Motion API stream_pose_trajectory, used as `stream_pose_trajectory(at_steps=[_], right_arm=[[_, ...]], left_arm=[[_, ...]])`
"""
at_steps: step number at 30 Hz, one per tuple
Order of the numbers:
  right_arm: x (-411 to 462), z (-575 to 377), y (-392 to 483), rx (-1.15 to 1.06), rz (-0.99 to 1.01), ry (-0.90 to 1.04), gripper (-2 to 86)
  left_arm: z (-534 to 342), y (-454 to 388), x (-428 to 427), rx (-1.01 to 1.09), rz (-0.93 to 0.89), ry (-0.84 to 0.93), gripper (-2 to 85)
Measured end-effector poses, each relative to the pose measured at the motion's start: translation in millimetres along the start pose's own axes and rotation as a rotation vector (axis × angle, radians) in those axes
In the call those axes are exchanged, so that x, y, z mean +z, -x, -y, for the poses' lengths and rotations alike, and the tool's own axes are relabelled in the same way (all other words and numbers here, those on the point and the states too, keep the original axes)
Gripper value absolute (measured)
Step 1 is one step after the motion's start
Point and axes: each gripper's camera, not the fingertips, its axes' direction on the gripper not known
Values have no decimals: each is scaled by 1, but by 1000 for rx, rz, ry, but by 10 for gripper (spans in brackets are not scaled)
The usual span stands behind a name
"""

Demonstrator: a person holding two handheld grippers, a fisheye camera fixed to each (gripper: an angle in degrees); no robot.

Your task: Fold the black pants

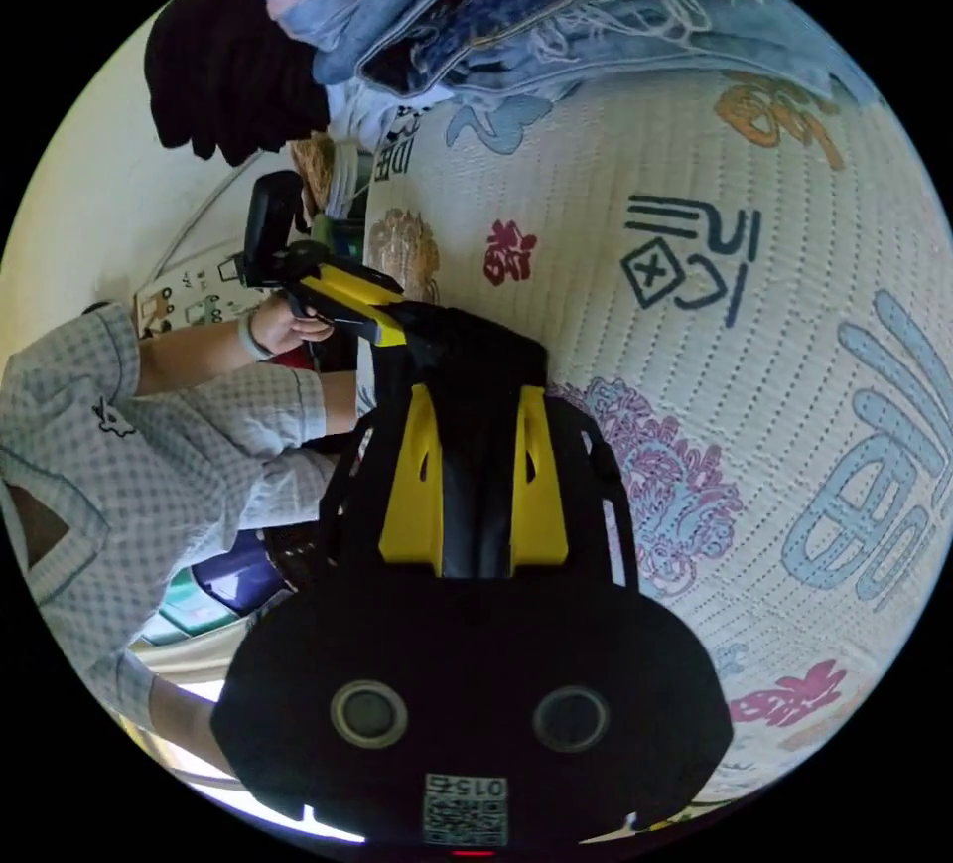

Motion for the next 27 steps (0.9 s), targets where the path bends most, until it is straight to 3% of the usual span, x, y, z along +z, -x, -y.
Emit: stream_pose_trajectory(at_steps=[4, 11, 14, 19, 24, 27], right_arm=[[-16, -60, 20, -135, 16, -166, 86], [-2, -252, 83, -272, -23, -496, 83], [37, -325, 92, -156, -77, -530, 75], [122, -427, 68, 140, -51, -565, 67], [191, -532, 48, 499, 93, -802, 109], [212, -553, 56, 582, 64, -859, 126]], left_arm=[[-22, -74, -36, 186, 84, -72, 49], [-116, -289, -71, 743, 154, -53, 47], [-158, -344, -47, 858, 154, 15, 48], [-216, -391, 28, 934, 303, 142, 50], [-262, -416, 110, 984, 548, 306, 61], [-255, -444, 101, 958, 513, 334, 75]])
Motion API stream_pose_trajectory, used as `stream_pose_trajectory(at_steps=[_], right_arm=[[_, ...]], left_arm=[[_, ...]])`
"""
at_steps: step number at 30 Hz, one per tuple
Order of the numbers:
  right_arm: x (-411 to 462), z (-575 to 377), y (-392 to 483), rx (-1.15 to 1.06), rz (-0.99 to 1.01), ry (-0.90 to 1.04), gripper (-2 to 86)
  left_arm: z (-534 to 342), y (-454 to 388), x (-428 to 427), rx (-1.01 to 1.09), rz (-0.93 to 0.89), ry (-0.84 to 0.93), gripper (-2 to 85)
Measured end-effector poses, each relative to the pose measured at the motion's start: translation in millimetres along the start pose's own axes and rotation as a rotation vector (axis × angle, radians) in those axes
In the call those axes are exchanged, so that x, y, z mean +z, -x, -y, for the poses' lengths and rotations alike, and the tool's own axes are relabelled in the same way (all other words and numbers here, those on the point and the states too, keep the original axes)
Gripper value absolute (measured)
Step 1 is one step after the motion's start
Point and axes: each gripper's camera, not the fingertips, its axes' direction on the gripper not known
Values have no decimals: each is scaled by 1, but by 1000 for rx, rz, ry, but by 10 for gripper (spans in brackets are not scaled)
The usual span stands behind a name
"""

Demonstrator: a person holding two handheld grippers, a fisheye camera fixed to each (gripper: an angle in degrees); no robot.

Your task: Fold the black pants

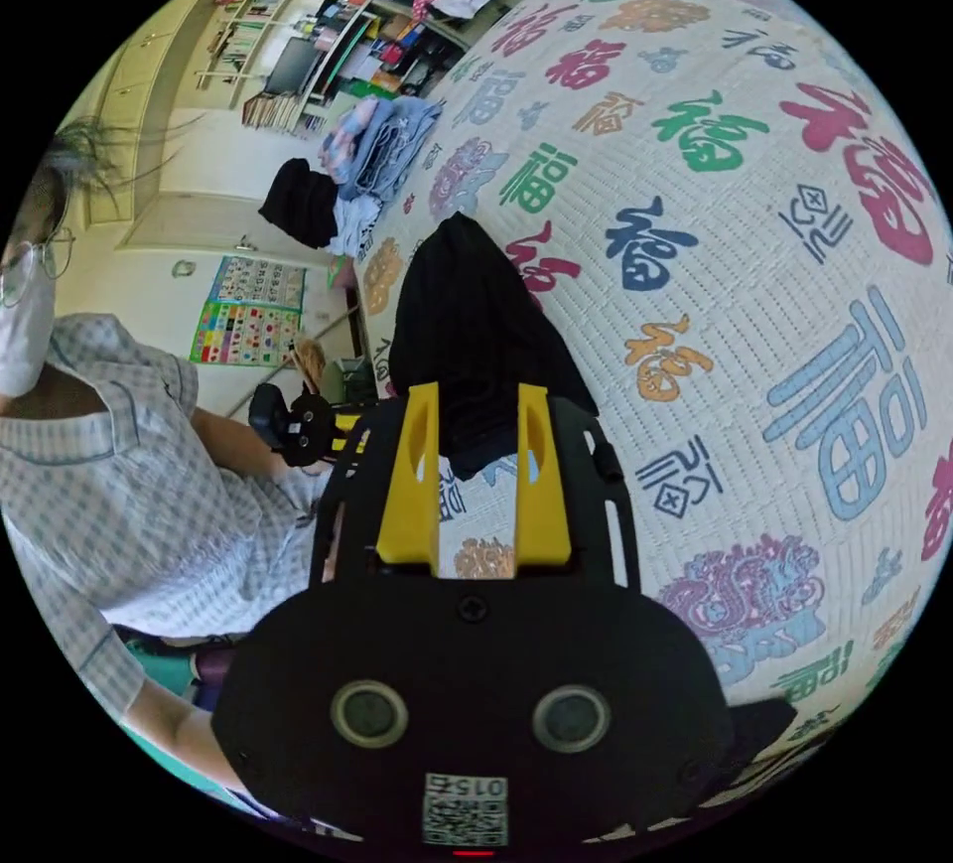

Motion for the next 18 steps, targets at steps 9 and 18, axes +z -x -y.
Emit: stream_pose_trajectory(at_steps=[9, 18], right_arm=[[62, -35, -49, 242, 128, -100, 62], [19, -90, -94, 238, -75, -114, 45]], left_arm=[[49, 5, -99, 78, -207, -2, 83], [112, 10, -114, 34, -159, 45, 49]])
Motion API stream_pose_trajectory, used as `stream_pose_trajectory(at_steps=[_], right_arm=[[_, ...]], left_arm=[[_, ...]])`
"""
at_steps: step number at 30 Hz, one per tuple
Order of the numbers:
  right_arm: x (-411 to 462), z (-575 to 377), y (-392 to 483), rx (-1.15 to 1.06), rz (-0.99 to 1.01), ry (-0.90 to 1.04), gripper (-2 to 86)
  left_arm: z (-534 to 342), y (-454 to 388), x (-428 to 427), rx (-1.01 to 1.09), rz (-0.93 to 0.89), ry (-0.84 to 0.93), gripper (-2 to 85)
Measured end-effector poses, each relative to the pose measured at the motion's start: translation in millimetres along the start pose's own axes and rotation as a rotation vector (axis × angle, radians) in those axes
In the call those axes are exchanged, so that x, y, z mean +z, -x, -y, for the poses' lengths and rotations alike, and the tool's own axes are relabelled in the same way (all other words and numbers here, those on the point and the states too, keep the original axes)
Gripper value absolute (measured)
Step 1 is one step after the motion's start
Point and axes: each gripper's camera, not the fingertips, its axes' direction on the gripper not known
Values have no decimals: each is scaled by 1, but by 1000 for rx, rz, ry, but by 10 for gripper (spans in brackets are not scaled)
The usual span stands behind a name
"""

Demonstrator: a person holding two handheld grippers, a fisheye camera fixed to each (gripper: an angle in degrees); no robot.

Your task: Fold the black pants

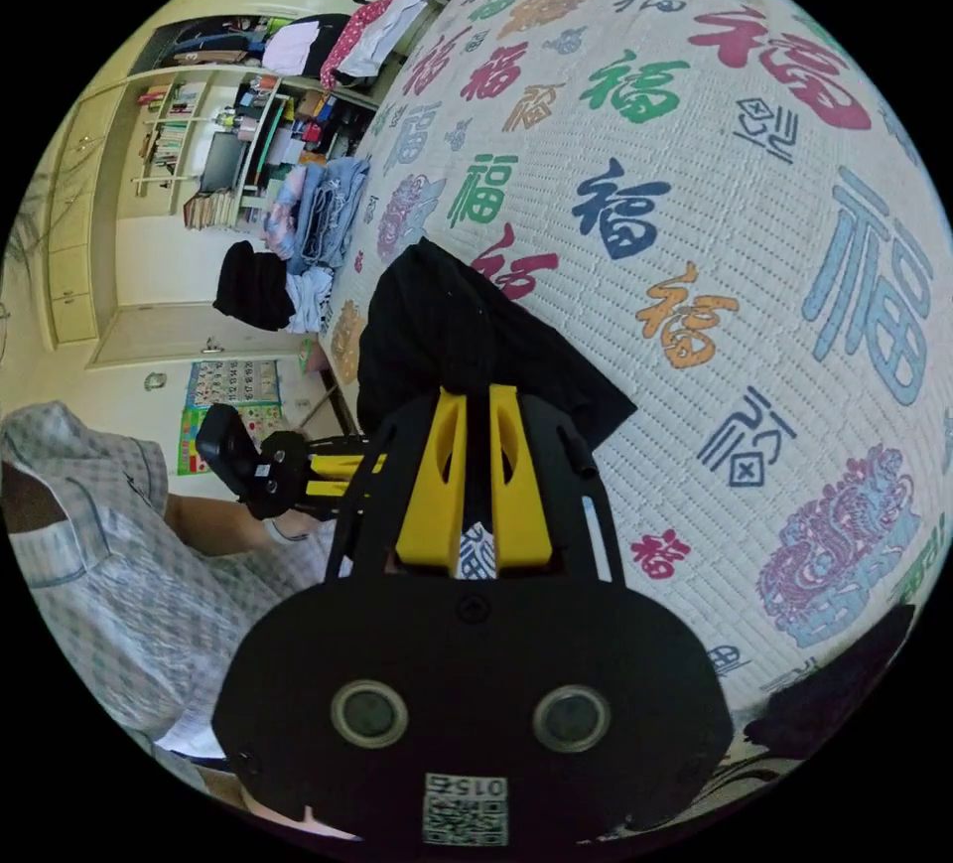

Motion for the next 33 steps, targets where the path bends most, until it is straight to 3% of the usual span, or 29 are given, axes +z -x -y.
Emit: stream_pose_trajectory(at_steps=[3, 6, 11, 15, 18, 20, 22, 24, 27, 30, 33], right_arm=[[22, -8, -30, 35, -75, 77, 52], [19, -27, -60, 129, 83, -43, 79], [7, -68, -97, 273, 140, -164, 148], [29, -85, -125, 344, 201, -113, 220], [46, -83, -137, 361, 235, -100, 273], [50, -82, -141, 389, 202, -94, 284], [53, -81, -143, 415, 179, -94, 280], [58, -80, -144, 401, 200, -114, 223], [70, -80, -153, 387, 70, -76, 162], [69, -91, -180, 380, 182, -89, 100], [64, -105, -208, 363, 229, -97, 61]], left_arm=[[23, -14, 14, 29, 37, 105, 45], [40, -2, 12, -20, -40, 180, 47], [59, 20, -73, -26, -158, 96, 80], [71, 76, -148, -207, -7, -50, 113], [82, 119, -147, -322, 35, 32, 149], [90, 135, -134, -358, -89, 65, 159], [100, 139, -119, -362, -174, 115, 158], [117, 130, -111, -348, -202, 143, 146], [140, 99, -120, -302, -82, 156, 141], [159, 79, -130, -274, -22, 184, 141], [178, 73, -141, -282, -97, 201, 145]])
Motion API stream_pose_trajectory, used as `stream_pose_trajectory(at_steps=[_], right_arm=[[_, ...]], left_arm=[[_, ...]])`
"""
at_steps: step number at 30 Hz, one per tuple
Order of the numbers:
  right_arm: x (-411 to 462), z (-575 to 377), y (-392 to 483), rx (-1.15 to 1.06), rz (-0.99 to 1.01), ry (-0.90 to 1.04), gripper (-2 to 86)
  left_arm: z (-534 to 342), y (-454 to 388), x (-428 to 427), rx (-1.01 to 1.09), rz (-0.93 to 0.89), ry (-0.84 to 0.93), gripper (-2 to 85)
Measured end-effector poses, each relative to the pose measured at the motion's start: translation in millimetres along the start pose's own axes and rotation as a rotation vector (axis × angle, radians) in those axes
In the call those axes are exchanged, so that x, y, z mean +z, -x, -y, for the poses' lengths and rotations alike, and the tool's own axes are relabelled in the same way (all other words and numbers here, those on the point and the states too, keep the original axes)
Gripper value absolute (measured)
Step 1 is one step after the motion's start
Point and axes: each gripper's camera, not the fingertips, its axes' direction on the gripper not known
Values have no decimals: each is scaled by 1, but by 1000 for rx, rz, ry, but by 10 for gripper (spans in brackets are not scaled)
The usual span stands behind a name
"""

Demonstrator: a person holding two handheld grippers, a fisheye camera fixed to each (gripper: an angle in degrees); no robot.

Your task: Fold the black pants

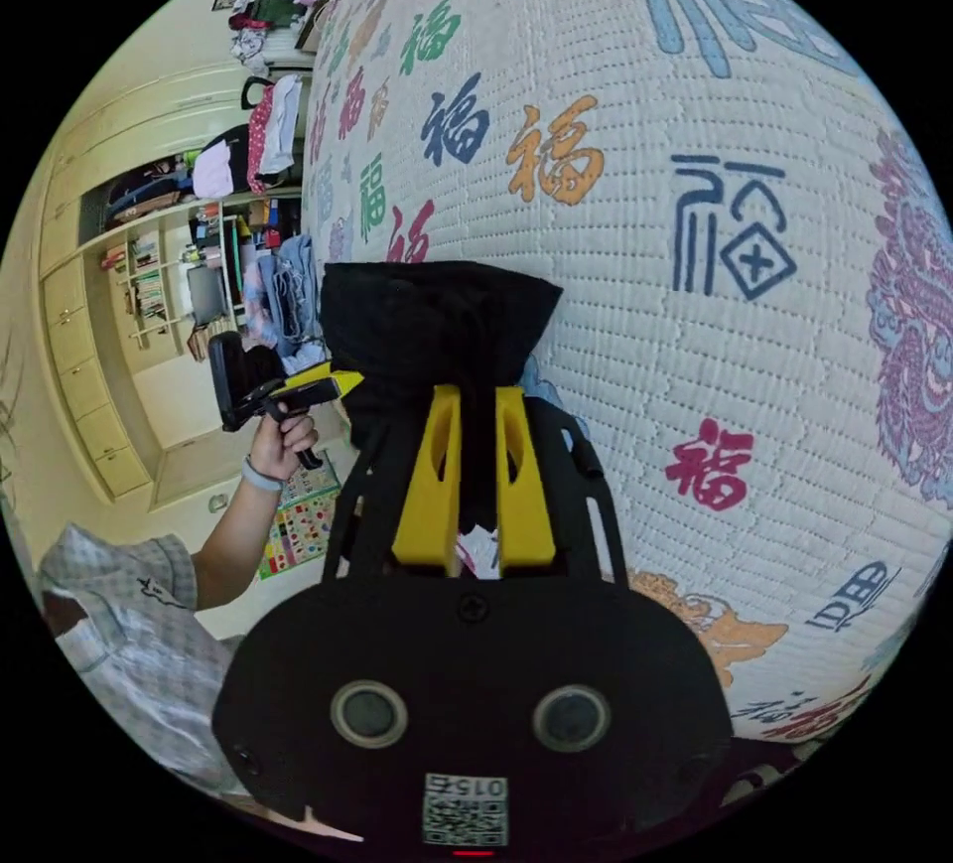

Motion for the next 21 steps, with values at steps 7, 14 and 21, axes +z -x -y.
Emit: stream_pose_trajectory(at_steps=[7, 14, 21], right_arm=[[-11, -22, -14, -67, 31, -85, 105], [41, -57, -17, -59, 106, -47, 133], [62, -53, -33, 14, 124, -127, 13]], left_arm=[[33, -45, -15, 61, 122, 75, 154], [92, -191, -57, 663, 488, 68, 165], [158, -268, 40, 1105, 357, 473, 58]])
